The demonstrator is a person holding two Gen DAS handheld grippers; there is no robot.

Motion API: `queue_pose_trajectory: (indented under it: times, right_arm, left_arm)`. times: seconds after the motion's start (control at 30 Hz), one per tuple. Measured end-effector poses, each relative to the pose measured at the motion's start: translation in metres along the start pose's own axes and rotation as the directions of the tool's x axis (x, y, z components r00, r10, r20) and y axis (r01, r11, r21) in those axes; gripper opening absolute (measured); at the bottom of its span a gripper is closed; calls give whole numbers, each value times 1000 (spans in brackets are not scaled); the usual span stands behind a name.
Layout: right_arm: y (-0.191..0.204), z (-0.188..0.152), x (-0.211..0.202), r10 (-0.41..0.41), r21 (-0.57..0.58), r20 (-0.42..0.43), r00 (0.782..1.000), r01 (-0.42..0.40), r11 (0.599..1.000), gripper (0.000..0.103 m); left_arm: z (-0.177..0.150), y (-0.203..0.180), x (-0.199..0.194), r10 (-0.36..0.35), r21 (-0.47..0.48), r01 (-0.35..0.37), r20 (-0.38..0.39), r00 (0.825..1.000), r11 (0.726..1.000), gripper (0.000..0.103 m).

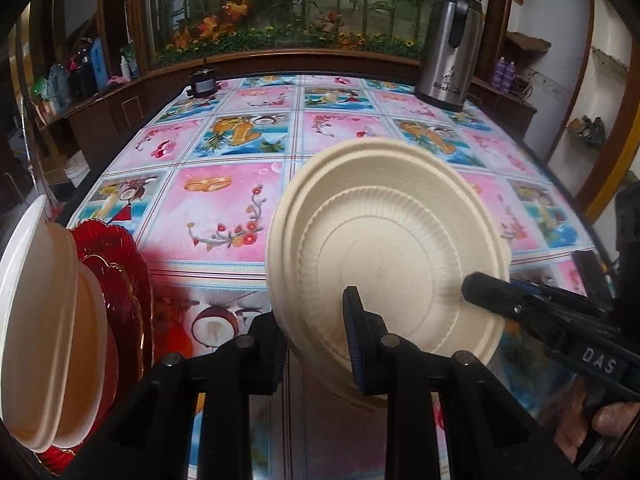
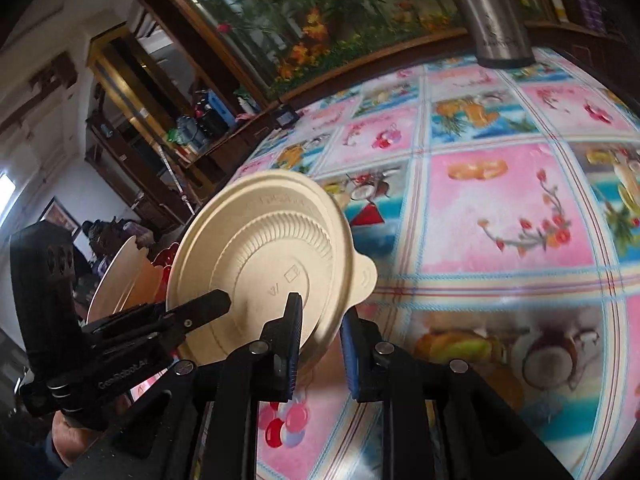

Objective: Organize plates and bowls
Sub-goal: 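Move the held beige bowl with the right tool over the dish stack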

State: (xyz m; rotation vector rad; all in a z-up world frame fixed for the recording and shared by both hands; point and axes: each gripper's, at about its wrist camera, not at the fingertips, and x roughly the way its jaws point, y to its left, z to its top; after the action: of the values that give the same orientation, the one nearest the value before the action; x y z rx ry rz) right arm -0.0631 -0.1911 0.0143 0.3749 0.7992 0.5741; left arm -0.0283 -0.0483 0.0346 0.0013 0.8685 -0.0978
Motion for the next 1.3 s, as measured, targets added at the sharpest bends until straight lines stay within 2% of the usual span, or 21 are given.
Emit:
queue_pose_trajectory:
  times: [0.1, 0.17, 0.27, 0.33, 0.47, 0.57, 0.67, 0.77, 0.87, 1.07, 1.3]
  right_arm:
    - [-6, 1, 2, 37, 31, -5, 999, -37, 999, 21]
    - [-7, 3, -2, 44, 36, 16, 999, -45, 998, 21]
    - [-3, 2, -14, 67, 27, 52, 996, -69, 997, 21]
    - [-3, 1, -21, 111, 36, 61, 992, -113, 993, 21]
    - [11, -4, -41, 124, -46, 105, 987, -119, 992, 21]
    - [16, -8, -41, 150, -66, 68, 986, -146, 987, 21]
    - [22, -20, -49, 176, -38, 16, 984, -175, 984, 21]
    - [44, -34, -66, 154, -58, -14, 988, -154, 986, 21]
    - [67, -39, -83, 128, -94, -9, 992, -128, 987, 21]
    - [106, -42, -111, 65, -180, 34, 997, -58, 982, 21]
    - [144, -36, -114, 31, -232, 50, 998, -19, 973, 21]
  left_arm:
    - [-1, 0, 5, 22, -24, -23, -27, 999, 999, 23]
    - [-3, -5, 3, 71, -20, -72, -30, 997, 997, 24]
    - [-10, -13, -10, 115, -33, -115, -3, 993, 993, 26]
    - [-18, -16, -20, 114, -55, -113, 9, 993, 992, 27]
    - [-33, -23, -41, 137, -49, -136, 18, 990, 989, 32]
    - [-43, -15, -58, 104, -81, -103, 13, 994, 991, 32]
    - [-55, -13, -80, 107, -74, -105, 32, 994, 992, 32]
    - [-68, -11, -106, 108, -71, -103, 71, 992, 992, 32]
    - [-78, -6, -129, 86, -88, -76, 127, 988, 993, 32]
    - [-89, 9, -149, 23, -108, -2, 188, 982, 994, 32]
    - [-90, 40, -164, -8, -145, 46, 249, 969, 988, 32]
